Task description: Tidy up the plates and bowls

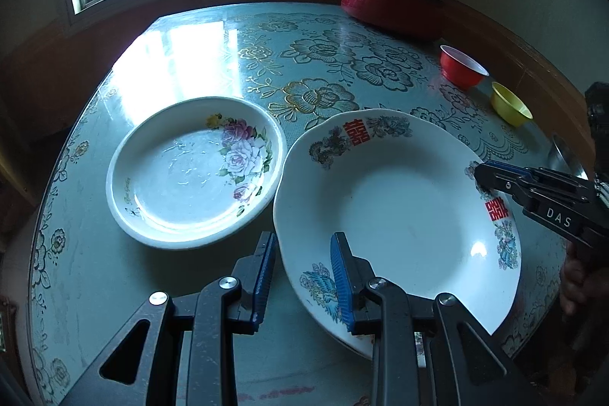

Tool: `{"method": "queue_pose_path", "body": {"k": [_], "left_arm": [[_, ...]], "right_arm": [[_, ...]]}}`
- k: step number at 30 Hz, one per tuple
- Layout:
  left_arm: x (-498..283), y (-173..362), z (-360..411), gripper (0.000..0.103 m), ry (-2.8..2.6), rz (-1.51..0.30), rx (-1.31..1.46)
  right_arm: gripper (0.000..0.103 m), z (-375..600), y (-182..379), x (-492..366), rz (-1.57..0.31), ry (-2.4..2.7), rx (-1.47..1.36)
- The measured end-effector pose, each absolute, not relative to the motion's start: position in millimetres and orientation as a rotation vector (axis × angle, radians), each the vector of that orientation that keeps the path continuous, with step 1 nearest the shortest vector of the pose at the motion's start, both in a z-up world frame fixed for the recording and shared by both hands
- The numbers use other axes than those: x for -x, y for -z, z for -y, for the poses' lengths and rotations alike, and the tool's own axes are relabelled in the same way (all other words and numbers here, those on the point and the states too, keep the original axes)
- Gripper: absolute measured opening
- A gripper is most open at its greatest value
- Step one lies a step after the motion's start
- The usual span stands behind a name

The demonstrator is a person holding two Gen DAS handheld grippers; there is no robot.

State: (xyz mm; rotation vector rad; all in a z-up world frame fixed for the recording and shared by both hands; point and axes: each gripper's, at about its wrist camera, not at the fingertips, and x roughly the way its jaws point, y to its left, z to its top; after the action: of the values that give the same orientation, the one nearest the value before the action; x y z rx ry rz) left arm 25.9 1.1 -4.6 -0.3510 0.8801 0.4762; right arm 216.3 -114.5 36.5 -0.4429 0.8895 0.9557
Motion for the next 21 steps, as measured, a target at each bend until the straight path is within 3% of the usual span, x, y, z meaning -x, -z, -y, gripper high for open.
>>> {"method": "queue_pose_path", "body": {"k": [21], "left_arm": [[12.8, -3.6, -31.2, 0.032, -0.24, -0.843, 0.29]], "right_arm": [[0.017, 126.3, -58.5, -169.1, -0.858, -0.638, 0.271]]}}
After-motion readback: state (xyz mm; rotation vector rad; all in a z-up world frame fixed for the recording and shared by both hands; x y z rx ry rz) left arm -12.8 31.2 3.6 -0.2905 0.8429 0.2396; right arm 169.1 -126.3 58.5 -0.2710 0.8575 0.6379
